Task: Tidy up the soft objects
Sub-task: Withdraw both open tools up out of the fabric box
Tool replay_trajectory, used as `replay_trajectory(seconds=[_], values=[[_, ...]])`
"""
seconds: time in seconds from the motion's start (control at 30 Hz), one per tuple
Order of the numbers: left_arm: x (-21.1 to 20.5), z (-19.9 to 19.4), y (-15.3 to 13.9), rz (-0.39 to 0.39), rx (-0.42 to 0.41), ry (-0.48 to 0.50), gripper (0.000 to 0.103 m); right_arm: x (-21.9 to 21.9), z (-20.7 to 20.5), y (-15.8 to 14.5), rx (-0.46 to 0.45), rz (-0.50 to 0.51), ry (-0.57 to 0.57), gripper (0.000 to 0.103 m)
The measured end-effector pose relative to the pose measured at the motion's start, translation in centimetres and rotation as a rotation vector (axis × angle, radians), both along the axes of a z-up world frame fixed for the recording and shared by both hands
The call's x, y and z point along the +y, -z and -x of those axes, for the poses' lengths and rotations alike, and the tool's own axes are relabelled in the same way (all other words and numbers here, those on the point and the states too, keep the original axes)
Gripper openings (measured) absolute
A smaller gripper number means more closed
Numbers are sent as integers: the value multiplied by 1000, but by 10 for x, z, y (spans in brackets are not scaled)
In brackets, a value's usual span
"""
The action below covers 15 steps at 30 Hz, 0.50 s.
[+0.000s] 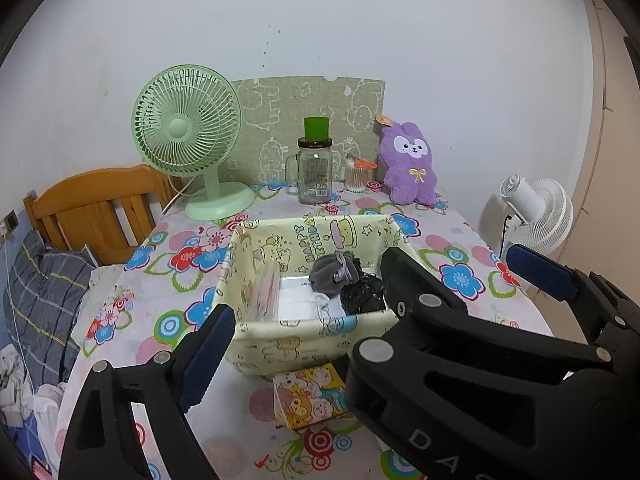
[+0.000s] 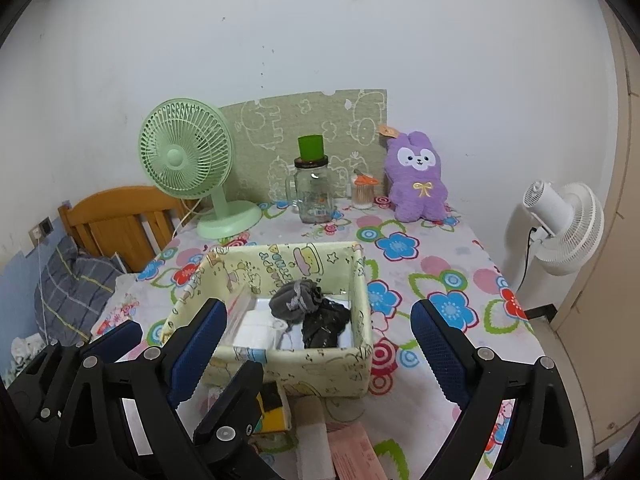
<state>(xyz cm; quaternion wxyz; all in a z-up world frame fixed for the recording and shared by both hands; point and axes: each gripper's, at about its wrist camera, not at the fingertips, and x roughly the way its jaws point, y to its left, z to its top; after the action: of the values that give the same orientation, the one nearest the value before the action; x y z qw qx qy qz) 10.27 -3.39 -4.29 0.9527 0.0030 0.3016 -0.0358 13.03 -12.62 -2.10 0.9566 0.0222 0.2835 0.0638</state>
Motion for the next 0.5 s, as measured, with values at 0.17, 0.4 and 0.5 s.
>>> replay_trajectory(seconds=[0.17, 0.4, 0.5], values=[[-2, 6, 8, -1, 7, 2, 93, -2, 8, 9, 4, 2, 5, 95], [-4, 15, 21, -5, 19, 7, 93, -4, 15, 22, 15, 4, 1, 95], [-5, 19, 26, -6, 10, 1, 94, -5, 20, 26, 14, 3, -2, 95]])
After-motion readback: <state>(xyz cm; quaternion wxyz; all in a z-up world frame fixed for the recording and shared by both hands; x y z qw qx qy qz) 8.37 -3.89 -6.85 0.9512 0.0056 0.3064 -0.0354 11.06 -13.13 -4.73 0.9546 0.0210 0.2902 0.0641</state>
